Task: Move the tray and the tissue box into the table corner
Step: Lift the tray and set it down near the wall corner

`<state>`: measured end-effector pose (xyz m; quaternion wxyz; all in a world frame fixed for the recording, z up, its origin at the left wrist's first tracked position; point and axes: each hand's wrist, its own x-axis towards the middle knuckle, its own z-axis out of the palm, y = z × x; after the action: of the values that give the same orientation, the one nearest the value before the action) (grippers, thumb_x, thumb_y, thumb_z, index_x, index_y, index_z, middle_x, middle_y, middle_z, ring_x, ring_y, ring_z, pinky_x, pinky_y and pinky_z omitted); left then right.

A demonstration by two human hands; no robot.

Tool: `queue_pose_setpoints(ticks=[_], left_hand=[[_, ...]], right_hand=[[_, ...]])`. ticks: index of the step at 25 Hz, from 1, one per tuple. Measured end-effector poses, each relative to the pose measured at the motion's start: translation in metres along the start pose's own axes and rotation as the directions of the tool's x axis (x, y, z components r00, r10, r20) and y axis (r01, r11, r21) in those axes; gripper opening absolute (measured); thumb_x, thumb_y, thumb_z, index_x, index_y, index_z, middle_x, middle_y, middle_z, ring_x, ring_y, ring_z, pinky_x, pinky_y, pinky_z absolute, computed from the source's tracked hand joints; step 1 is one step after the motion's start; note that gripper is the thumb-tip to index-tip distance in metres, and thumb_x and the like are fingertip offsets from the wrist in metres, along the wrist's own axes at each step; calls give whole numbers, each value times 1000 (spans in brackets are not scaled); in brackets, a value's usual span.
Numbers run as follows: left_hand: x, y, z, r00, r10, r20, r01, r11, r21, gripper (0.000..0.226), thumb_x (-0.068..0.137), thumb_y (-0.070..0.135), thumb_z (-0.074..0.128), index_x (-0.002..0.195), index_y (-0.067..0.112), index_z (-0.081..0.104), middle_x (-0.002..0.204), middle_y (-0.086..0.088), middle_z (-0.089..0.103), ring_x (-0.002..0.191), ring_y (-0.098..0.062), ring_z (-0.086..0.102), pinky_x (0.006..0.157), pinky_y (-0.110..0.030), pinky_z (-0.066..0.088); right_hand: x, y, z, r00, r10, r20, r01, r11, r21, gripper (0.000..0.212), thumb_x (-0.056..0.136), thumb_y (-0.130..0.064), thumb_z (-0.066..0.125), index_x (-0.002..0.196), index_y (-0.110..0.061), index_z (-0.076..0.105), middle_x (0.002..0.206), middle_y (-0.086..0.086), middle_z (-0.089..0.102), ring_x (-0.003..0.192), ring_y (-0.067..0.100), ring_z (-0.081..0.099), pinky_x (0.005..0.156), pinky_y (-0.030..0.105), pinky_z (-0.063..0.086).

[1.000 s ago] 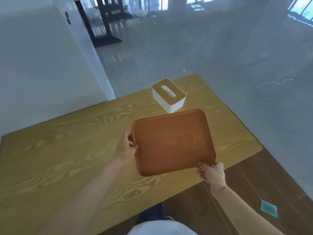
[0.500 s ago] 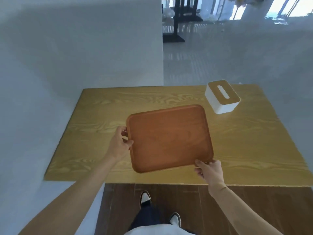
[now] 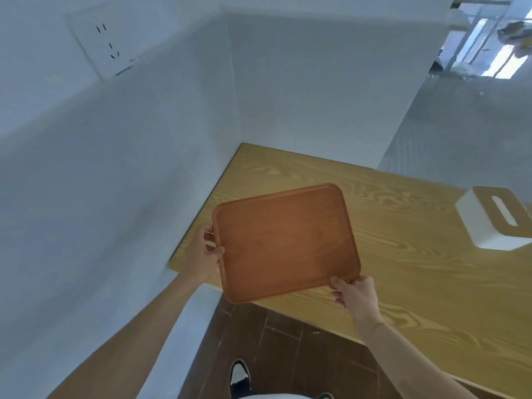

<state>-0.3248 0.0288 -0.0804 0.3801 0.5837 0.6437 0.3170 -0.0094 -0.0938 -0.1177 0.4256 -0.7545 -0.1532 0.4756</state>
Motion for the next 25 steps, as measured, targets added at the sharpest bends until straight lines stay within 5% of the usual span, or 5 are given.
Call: queue_pose_setpoints(ticks=[5,9,21,25], left_hand=[[29,-31,-36,999,-15,49,13,999,43,43,83,3,71,116,21,50,98,2,64,78,-17,68,68,-32,56],[58,-34,-36,996,24,83,-31,996,81,42,85,4,69,121,19,52,98,5,62,76,-8,63,62,-17,44],[160,3,33,986,41,163,-82,964,251,43,88,8,67,129,14,52,109,-1,62,79,-14,63,69,-26,46],[195,19,70,973,17,229,-91,945,314,40,90,11,66,127,18,52,111,3,61,79,-10,63,62,-22,43]], right_hand=[[-16,2,51,999,11,-43,-10,1000,26,41,88,-10,76,120,0,52,103,22,72,72,27,70,61,36,52],[-13,1,69,997,31,-74,-28,999,41,40,88,-10,76,119,1,54,100,23,74,70,27,69,61,35,52],[90,-31,66,985,125,-117,-120,992,46,41,86,-16,78,117,-2,56,97,18,75,78,30,74,61,35,53],[122,-38,53,972,162,-170,-162,987,13,40,84,-19,79,112,2,59,90,17,76,65,26,71,59,34,53]])
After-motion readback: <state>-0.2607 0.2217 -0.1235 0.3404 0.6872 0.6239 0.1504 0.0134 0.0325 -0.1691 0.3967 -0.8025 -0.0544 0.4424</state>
